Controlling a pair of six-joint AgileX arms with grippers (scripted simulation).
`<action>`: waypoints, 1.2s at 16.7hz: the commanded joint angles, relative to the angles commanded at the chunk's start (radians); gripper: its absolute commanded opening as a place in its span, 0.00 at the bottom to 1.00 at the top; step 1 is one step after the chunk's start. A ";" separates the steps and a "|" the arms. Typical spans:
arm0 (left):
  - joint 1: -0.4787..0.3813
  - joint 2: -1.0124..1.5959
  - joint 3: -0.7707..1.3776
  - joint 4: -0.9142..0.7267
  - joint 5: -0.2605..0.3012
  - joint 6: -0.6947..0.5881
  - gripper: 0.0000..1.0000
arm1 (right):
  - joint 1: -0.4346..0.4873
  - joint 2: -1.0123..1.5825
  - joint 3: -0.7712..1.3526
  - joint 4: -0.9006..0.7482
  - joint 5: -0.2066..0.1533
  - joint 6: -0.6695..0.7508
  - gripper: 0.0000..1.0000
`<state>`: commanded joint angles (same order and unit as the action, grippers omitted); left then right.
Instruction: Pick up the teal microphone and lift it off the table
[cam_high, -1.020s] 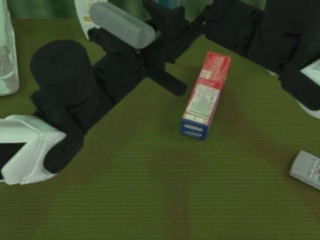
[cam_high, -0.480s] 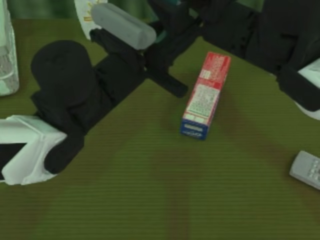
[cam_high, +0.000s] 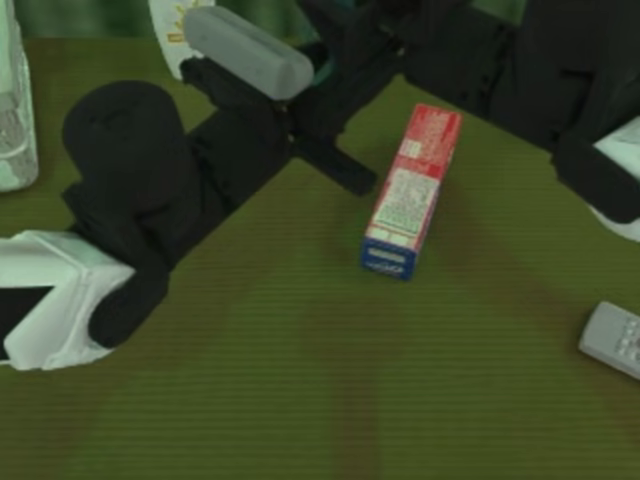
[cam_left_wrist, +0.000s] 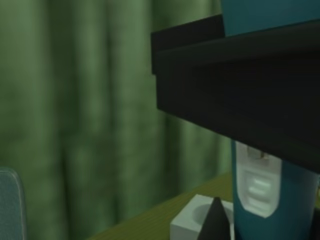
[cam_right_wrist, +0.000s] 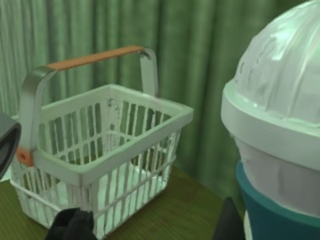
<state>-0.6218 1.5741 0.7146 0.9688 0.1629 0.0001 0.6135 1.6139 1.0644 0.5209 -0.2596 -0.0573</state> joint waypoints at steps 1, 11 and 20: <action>0.000 0.000 0.000 0.000 0.000 0.000 0.00 | 0.000 0.000 0.000 0.000 0.000 0.000 0.00; 0.000 0.000 0.000 0.000 0.000 0.000 0.53 | 0.000 0.000 0.000 0.000 0.000 0.000 0.00; 0.000 0.000 0.000 0.000 0.000 0.000 1.00 | 0.000 0.000 0.000 0.000 0.000 0.000 0.00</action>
<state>-0.6218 1.5741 0.7146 0.9688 0.1629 0.0001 0.6135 1.6139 1.0644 0.5209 -0.2596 -0.0573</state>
